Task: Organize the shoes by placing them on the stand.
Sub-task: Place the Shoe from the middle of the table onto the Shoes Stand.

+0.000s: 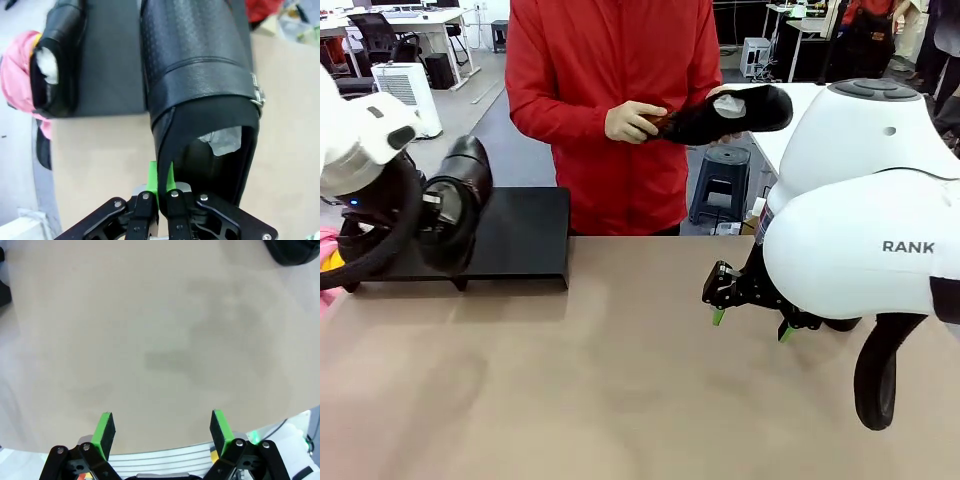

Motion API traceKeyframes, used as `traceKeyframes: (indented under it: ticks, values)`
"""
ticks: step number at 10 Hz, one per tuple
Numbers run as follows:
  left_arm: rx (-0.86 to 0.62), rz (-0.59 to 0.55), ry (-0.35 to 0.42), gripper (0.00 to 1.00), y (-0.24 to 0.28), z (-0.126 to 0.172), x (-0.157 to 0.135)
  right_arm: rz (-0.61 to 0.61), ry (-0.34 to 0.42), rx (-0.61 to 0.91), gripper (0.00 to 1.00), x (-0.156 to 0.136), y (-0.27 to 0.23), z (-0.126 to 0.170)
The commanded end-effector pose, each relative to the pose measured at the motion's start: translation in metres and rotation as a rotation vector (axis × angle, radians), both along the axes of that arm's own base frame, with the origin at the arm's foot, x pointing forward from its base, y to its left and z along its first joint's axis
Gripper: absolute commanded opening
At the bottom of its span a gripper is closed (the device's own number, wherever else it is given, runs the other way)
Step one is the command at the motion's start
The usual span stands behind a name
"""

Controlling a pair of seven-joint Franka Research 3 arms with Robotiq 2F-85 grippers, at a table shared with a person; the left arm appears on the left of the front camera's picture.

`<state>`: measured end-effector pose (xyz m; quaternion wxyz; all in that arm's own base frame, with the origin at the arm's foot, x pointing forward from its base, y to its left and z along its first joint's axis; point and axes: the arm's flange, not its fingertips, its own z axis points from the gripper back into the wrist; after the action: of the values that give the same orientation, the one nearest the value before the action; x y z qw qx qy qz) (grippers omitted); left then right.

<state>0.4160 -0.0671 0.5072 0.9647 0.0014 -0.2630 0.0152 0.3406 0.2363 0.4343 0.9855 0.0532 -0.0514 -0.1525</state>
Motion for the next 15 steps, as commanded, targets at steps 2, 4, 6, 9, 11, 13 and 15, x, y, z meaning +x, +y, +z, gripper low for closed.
traceKeyframes:
  ticks: [2, 4, 6, 9, 11, 13, 15]
  values:
    - [-0.017, 0.041, 0.005, 0.00, 0.029, -0.006, 0.023, 0.020, 0.000, 0.008, 1.00, 0.001, 0.000, 0.002]
    - [0.011, 0.017, -0.011, 0.00, 0.020, -0.011, 0.014, 0.020, 0.000, 0.008, 1.00, 0.001, 0.000, 0.002]
    - [0.011, 0.017, -0.011, 0.00, 0.020, -0.011, 0.014, 0.020, 0.000, 0.008, 1.00, 0.001, 0.000, 0.002]
    - [0.023, 0.047, -0.014, 0.00, 0.042, -0.031, 0.040, 0.020, 0.000, 0.008, 1.00, 0.001, 0.000, 0.002]
    - [0.007, 0.018, -0.026, 0.00, 0.057, -0.043, 0.059, 0.020, 0.000, 0.008, 1.00, 0.001, 0.000, 0.002]
    - [0.026, 0.025, -0.055, 0.00, 0.070, -0.052, 0.073, 0.020, 0.000, 0.008, 1.00, 0.001, 0.000, 0.002]
    - [0.052, 0.029, -0.076, 0.00, 0.077, -0.063, 0.084, 0.020, 0.000, 0.008, 1.00, 0.001, 0.000, 0.002]
